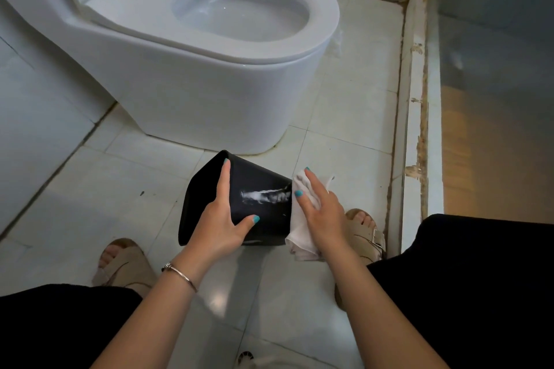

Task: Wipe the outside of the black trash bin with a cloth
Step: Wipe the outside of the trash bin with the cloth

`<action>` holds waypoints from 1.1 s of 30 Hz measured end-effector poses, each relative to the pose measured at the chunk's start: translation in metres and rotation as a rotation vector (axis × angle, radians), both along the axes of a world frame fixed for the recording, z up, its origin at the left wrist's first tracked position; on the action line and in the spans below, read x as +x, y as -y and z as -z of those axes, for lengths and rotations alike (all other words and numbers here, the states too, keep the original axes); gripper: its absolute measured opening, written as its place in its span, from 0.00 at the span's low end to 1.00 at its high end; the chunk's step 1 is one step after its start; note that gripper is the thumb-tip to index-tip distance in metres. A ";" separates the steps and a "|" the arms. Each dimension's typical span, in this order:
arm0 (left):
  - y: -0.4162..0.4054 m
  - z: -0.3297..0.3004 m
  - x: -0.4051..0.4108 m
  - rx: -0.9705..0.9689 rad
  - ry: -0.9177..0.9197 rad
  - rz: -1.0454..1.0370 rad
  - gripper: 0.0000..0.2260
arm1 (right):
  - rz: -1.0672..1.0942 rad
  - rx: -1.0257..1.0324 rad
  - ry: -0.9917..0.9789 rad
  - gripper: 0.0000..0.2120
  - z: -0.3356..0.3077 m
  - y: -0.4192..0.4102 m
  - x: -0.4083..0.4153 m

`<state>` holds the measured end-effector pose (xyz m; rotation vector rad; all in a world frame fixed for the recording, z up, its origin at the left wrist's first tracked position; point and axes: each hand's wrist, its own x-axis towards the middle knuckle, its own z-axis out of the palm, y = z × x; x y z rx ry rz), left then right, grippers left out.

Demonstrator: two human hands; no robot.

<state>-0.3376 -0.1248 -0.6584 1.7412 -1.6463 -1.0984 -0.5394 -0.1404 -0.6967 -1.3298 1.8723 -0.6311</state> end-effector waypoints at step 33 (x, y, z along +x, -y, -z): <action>0.001 0.005 -0.001 0.002 -0.100 -0.023 0.46 | -0.018 -0.093 -0.114 0.24 0.002 0.001 0.005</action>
